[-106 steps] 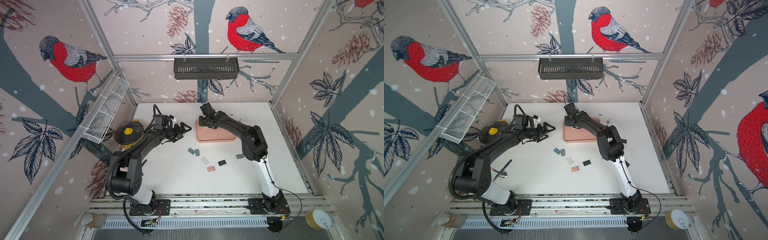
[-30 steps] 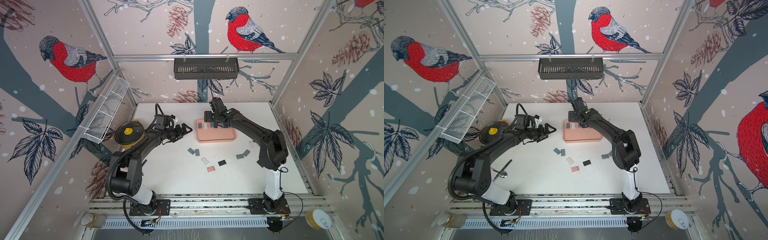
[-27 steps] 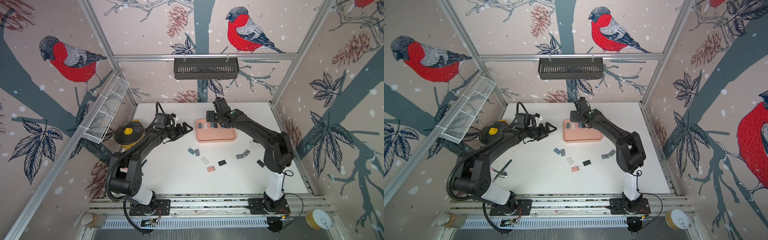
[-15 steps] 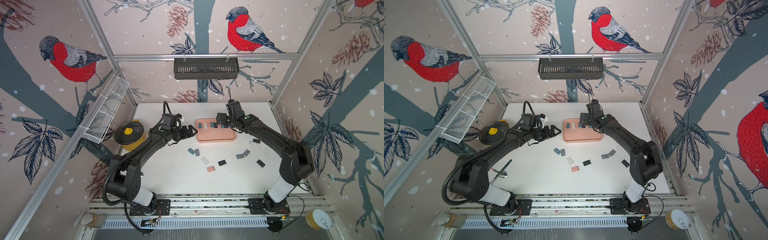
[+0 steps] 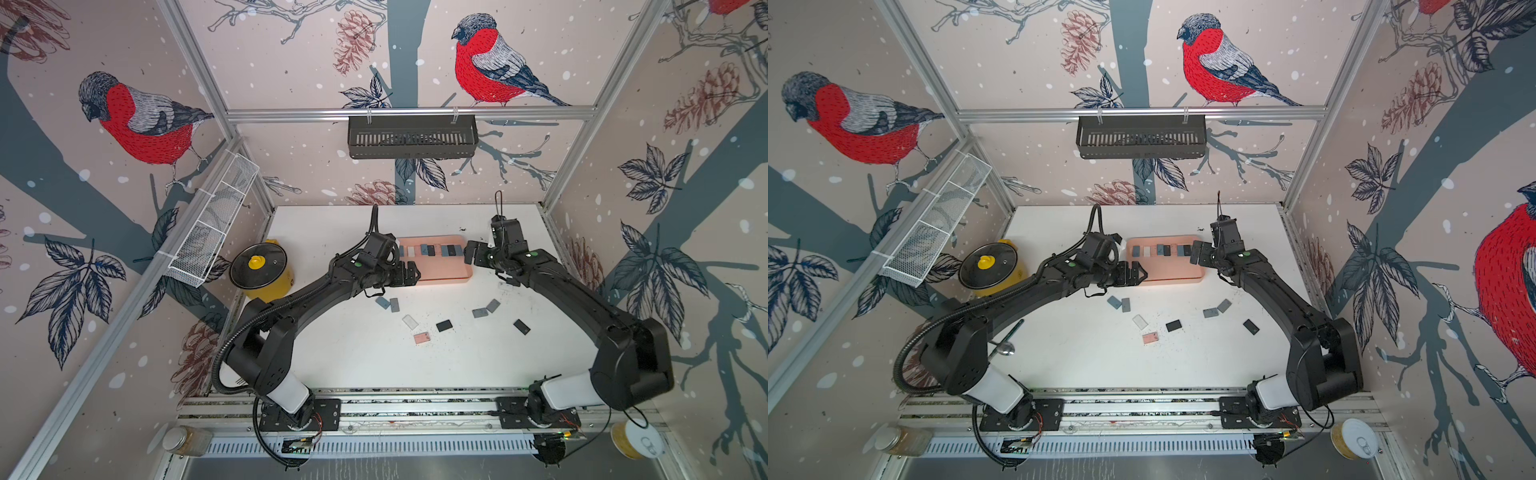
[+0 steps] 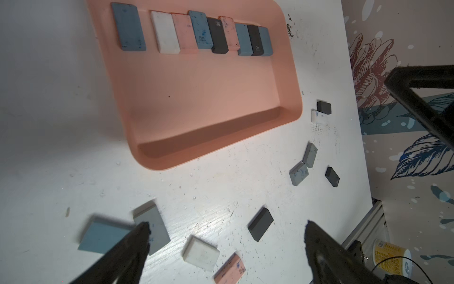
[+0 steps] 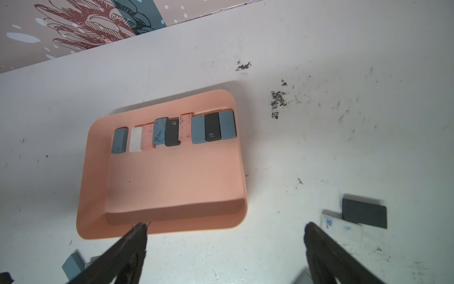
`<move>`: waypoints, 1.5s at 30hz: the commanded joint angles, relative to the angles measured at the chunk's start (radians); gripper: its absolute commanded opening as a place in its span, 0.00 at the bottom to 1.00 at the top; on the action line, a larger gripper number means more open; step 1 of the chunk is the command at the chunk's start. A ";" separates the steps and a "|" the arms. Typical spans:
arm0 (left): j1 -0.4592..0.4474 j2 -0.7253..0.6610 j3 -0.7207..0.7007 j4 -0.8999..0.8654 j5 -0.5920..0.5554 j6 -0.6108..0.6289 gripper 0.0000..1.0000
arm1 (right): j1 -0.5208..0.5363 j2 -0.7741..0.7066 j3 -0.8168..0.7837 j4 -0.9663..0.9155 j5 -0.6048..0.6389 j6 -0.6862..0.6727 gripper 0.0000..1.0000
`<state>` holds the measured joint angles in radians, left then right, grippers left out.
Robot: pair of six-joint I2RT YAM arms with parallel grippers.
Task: Put the eraser in the storage box
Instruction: Pick up the eraser from the center of the board.
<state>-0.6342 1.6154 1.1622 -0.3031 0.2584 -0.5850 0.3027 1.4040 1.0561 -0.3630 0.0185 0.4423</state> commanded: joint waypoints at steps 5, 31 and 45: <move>-0.127 0.127 0.104 -0.039 -0.080 -0.015 0.97 | -0.100 -0.126 -0.090 -0.017 -0.081 -0.008 0.99; -0.449 0.347 0.167 -0.080 -0.413 0.271 0.86 | -0.303 -0.291 -0.215 0.001 -0.225 0.061 0.99; -0.490 0.400 0.163 -0.126 -0.488 0.321 0.66 | -0.316 -0.290 -0.225 0.008 -0.235 0.055 0.99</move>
<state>-1.1240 2.0132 1.3350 -0.4004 -0.1894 -0.2810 -0.0093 1.1183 0.8345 -0.3801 -0.2081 0.4980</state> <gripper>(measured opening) 0.664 0.991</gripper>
